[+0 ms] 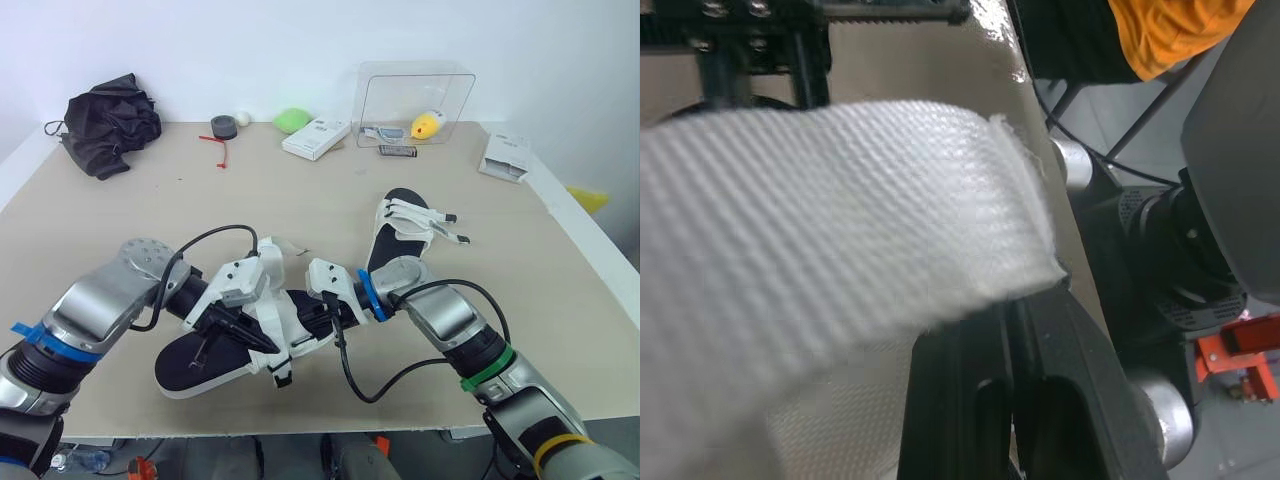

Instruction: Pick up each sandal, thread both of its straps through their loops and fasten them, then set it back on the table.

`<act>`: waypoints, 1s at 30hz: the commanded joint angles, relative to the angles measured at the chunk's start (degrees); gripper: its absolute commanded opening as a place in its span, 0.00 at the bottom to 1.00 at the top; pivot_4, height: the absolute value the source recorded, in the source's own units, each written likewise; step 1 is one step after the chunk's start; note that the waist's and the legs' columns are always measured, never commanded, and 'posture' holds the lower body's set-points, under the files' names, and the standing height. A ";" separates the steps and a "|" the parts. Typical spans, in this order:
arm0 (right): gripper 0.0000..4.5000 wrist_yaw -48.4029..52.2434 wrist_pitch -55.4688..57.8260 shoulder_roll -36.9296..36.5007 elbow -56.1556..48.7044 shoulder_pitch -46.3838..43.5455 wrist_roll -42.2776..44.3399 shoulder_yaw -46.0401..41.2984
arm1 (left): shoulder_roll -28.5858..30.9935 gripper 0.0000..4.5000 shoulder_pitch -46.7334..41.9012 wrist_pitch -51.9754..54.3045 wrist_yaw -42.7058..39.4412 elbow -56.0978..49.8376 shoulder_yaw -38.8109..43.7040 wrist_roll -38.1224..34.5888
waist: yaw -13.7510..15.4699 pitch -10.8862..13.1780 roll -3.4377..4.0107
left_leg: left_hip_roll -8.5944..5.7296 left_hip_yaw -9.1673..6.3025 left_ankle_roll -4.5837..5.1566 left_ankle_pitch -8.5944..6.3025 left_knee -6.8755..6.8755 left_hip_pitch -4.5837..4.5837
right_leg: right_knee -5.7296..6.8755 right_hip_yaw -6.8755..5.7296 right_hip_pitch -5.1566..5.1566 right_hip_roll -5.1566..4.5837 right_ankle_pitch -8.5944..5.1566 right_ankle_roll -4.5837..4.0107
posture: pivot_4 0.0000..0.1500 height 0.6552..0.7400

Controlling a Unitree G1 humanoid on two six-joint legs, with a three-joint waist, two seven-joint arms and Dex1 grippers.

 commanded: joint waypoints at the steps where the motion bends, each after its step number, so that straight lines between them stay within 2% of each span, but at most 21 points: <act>1: 0.00 -0.73 1.43 -1.44 3.64 1.64 -3.94 3.57 | 0.65 0.01 0.90 -0.71 1.81 -2.31 -1.06 1.84 | 0.01 -0.01 0.02 | 0.00 -0.01 0.00 0.00 0.00 0.00 | 0.00 -0.01 0.00 0.00 0.00 0.00 | 1.00 1.00; 8: 0.00 -0.62 1.31 -1.19 3.93 1.62 -3.73 3.52 | -1.53 0.01 -0.55 6.59 5.12 -4.30 1.94 -3.71 | 0.04 -0.09 0.03 | -0.03 0.00 0.00 0.00 0.02 0.02 | 0.00 0.02 0.03 -0.01 0.01 0.02 | 1.00 1.00; 9: 0.00 -0.62 1.31 -1.15 3.98 1.61 -3.71 3.49 | -1.38 0.13 -0.77 7.42 4.83 -4.50 2.28 -4.61 | 0.04 -0.09 0.03 | -0.03 0.00 0.00 0.00 0.03 0.02 | 0.00 0.03 0.03 -0.01 0.02 0.03 | 1.00 1.00; 13: 0.00 -0.58 1.23 -1.08 4.15 1.61 -3.65 3.48 | -0.65 0.50 -1.68 10.69 3.96 -5.22 4.32 -9.20 | 0.03 -0.09 0.03 | -0.03 0.00 0.00 0.00 0.03 0.01 | 0.00 0.03 0.02 0.00 0.02 0.04 | 1.00 1.00; 17: 0.00 -0.55 1.17 -0.99 4.27 1.58 -3.50 3.37 | 1.63 0.96 -2.48 12.92 1.79 -5.56 6.21 -13.18 | 0.02 -0.09 0.03 | -0.02 -0.02 0.00 0.00 0.03 0.00 | 0.00 0.01 0.01 0.02 0.02 0.03 | 1.00 1.00; 24: 0.00 -0.19 1.17 -0.86 4.35 1.54 -3.09 3.12 | 8.28 0.98 -2.69 11.50 -2.36 -4.31 9.45 -15.33 | 0.04 -0.09 0.04 | -0.02 -0.01 0.00 0.00 0.03 0.01 | 0.00 0.01 0.00 0.01 0.00 0.01 | 1.00 1.00; 30: 0.00 0.13 1.05 -0.64 4.52 1.54 -2.94 3.13 | 14.29 0.98 0.18 19.15 -6.18 -8.59 18.17 -28.64 | -0.10 -0.07 0.02 | 0.01 0.01 0.00 0.00 0.00 -0.02 | 0.00 0.02 -0.06 0.02 -0.01 -0.02 | 1.00 1.00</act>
